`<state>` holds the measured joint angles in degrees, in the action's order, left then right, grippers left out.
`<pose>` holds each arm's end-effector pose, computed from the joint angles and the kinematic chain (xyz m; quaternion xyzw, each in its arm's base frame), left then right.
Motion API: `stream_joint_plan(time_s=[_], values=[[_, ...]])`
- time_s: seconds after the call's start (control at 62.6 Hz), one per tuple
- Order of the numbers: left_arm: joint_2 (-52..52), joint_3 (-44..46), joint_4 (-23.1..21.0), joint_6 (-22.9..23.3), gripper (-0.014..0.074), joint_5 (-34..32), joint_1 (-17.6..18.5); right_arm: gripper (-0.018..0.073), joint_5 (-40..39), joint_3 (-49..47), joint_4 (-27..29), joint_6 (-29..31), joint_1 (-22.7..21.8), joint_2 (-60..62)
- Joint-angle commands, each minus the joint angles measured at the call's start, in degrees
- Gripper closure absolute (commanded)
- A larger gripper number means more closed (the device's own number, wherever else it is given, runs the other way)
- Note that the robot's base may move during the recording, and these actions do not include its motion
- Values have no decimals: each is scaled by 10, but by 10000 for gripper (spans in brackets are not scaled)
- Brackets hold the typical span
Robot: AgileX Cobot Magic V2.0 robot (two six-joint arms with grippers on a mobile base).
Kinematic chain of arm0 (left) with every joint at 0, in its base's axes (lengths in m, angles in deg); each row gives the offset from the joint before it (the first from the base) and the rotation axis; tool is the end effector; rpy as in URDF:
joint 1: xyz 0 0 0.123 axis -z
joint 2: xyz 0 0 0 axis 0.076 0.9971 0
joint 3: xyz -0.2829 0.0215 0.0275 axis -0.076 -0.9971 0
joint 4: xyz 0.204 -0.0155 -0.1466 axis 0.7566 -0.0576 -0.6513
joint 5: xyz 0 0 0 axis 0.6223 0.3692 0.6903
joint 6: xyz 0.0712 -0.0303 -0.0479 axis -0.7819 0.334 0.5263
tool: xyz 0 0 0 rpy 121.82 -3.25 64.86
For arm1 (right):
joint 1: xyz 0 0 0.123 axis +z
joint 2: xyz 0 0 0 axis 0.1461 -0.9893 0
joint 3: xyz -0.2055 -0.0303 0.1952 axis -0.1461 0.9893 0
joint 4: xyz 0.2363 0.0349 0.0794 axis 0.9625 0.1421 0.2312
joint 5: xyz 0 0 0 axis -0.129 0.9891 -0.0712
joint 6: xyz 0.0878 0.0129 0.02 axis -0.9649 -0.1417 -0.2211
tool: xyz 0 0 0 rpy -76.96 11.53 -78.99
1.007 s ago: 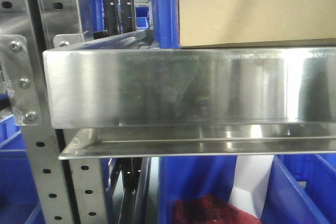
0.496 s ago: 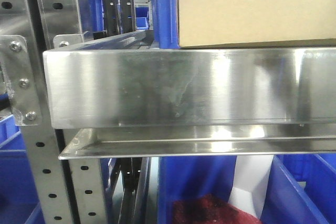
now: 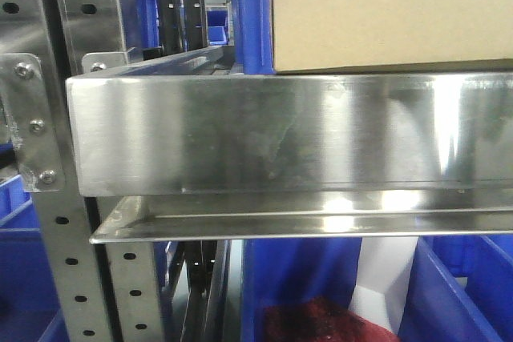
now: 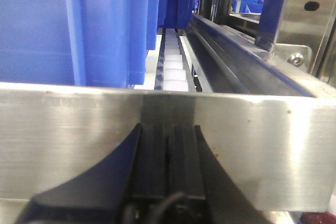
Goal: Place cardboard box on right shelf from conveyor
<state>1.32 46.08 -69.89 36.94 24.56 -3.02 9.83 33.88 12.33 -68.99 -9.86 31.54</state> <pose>0.0563 -0.0021 0.1923 0.0004 0.7249 -0.0223 0.6885 0.0537 0.0010 0.2513 0.0183 0.7025 0.0186 0.7112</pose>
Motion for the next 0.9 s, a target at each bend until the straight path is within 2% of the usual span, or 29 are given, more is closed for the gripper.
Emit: stream_joint_plan(time_s=[0.0, 0.368, 0.416, 0.879], values=[[-6, -5, -3, 0, 713, -52, 1, 536, -78, 8, -7, -1, -3, -5], [-6, -5, -3, 0, 713, -52, 1, 536, -138, 116, -7, -17, -3, 31], [-6, -5, -3, 0, 713, -52, 1, 536, -104, 114, -9, -25, -3, 52], [-6, -5, -3, 0, 713, -52, 1, 536, -116, 114, -18, -27, -3, 56]])
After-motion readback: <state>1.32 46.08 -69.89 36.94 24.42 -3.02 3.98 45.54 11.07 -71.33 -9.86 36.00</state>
